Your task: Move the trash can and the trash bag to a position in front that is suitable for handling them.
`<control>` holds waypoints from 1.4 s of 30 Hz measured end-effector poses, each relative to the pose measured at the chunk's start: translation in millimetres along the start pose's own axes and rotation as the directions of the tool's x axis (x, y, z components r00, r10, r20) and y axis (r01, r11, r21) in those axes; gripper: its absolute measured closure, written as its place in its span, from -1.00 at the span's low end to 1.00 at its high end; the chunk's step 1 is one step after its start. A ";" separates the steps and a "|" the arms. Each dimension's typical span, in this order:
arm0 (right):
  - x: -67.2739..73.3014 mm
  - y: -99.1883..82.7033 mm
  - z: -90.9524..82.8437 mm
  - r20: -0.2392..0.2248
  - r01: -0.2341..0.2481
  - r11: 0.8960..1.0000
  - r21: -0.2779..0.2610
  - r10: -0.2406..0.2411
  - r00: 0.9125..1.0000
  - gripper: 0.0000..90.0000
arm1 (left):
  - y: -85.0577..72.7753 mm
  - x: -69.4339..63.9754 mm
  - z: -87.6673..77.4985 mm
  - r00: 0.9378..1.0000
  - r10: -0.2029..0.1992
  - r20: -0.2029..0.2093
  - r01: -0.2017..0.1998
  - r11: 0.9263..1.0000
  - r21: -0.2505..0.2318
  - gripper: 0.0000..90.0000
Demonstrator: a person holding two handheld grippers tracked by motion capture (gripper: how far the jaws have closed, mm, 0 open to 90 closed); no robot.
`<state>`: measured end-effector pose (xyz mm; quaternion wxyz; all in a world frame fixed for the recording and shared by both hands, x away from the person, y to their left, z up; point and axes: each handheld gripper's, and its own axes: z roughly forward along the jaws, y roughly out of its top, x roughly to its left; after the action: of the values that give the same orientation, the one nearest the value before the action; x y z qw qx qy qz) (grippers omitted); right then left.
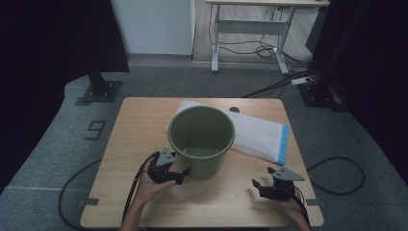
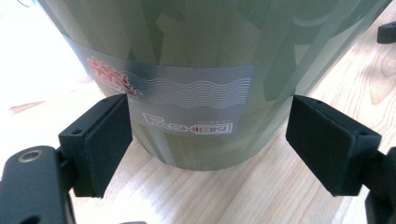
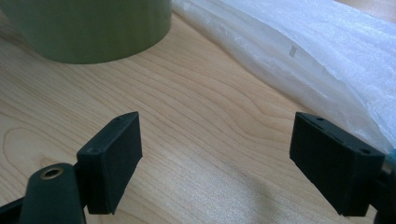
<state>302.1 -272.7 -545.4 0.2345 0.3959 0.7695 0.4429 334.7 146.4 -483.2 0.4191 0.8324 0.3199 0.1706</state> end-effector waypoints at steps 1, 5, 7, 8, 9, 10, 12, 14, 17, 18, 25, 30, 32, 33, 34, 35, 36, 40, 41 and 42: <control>0.0 0.0 0.3 0.000 0.000 1.000 0.001 0.000 1.000 -0.64 | 1.5 -0.3 1.5 1.000 0.001 0.002 -0.001 1.000 0.001 -0.67; 0.8 -0.2 0.7 -0.002 0.005 1.000 0.005 -0.005 1.000 -0.64 | 7.7 -3.2 6.8 1.000 0.004 -0.004 -0.004 1.000 0.004 -0.67; 0.9 -0.2 0.6 -0.002 0.007 1.000 0.006 -0.007 1.000 -0.64 | 8.0 -4.2 6.7 1.000 0.004 -0.009 -0.004 1.000 0.002 -0.67; 0.7 -0.2 0.0 0.000 0.010 1.000 0.003 -0.010 1.000 -0.64 | 8.3 -6.6 4.4 0.999 0.013 -0.029 -0.013 1.000 -0.001 -0.67; 0.5 -0.3 -0.4 0.000 0.009 1.000 0.002 -0.009 1.000 -0.64 | 8.6 -8.3 2.3 0.999 0.020 -0.040 -0.020 1.000 -0.004 -0.67; 0.5 -0.3 -0.4 0.000 0.009 1.000 0.002 -0.009 1.000 -0.64 | 8.6 -8.3 2.3 0.999 0.020 -0.040 -0.020 1.000 -0.004 -0.67; -0.3 -0.6 -0.8 0.002 0.005 1.000 0.003 -0.005 1.000 -0.64 | 8.7 -12.0 -6.6 0.998 0.028 -0.053 -0.029 0.999 -0.017 -0.67; -0.2 -0.5 -0.7 -0.001 0.006 1.000 0.003 -0.006 1.000 -0.64 | 7.1 -13.8 -14.2 0.998 0.027 -0.055 -0.029 0.999 -0.031 -0.67; 0.2 -0.3 -0.8 -0.006 0.012 1.000 0.003 -0.012 1.000 -0.64 | 3.1 -15.5 -22.5 0.998 0.018 -0.055 -0.020 0.999 -0.045 -0.67; 0.6 -0.3 -0.9 -0.008 0.015 1.000 0.005 -0.015 1.000 -0.64 | 0.9 -16.4 -25.6 0.998 0.016 -0.055 -0.018 0.999 -0.046 -0.67; 1.0 -0.6 0.0 -0.009 0.014 1.000 0.011 -0.014 1.000 -0.64 | -21.9 -17.3 -42.8 0.998 -0.012 -0.069 0.011 1.000 -0.024 -0.68; 1.5 -0.9 0.9 -0.011 0.017 1.000 0.016 -0.017 1.000 -0.64 | -33.0 -13.3 -46.4 0.997 -0.034 -0.076 0.034 0.999 -0.010 -0.68; 1.9 -0.9 1.2 -0.010 0.019 1.000 0.019 -0.019 1.000 -0.64 | -37.6 -10.9 -47.3 0.996 -0.046 -0.077 0.046 0.999 -0.004 -0.68; 2.3 -1.1 1.6 -0.012 0.022 0.999 0.023 -0.022 1.000 -0.64 | -41.7 -8.7 -47.5 0.995 -0.054 -0.084 0.055 0.998 0.004 -0.68; 2.3 -1.1 1.8 -0.012 0.022 0.999 0.024 -0.022 1.000 -0.64 | -41.7 -8.7 -47.5 0.995 -0.054 -0.084 0.055 0.998 0.004 -0.67; 2.5 -1.1 2.1 -0.013 0.024 0.999 0.025 -0.023 1.000 -0.64 | -43.6 -7.7 -47.6 0.994 -0.058 -0.089 0.059 0.998 0.008 -0.67; 2.6 -1.0 2.4 -0.013 0.026 0.999 0.026 -0.025 1.000 -0.64 | -46.9 -6.3 -47.9 0.993 -0.063 -0.099 0.065 0.998 0.015 -0.67; 2.9 0.3 2.6 -0.010 0.032 0.999 0.025 -0.032 0.999 -0.64 | -50.5 -5.6 -48.7 0.992 -0.059 -0.109 0.062 0.998 0.024 -0.66; 2.5 1.3 2.5 -0.004 0.032 0.999 0.021 -0.032 0.999 -0.64 | -51.5 -4.6 -49.1 0.992 -0.063 -0.108 0.066 0.997 0.025 -0.66; 2.1 2.1 2.6 0.003 0.037 0.999 0.018 -0.037 0.999 -0.64 | -52.4 -3.4 -48.8 0.991 -0.069 -0.111 0.073 0.997 0.028 -0.66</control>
<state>303.6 -269.0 -544.9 0.2402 0.3845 0.7803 0.4308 284.8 196.0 -496.8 0.3933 0.8165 0.3745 0.1958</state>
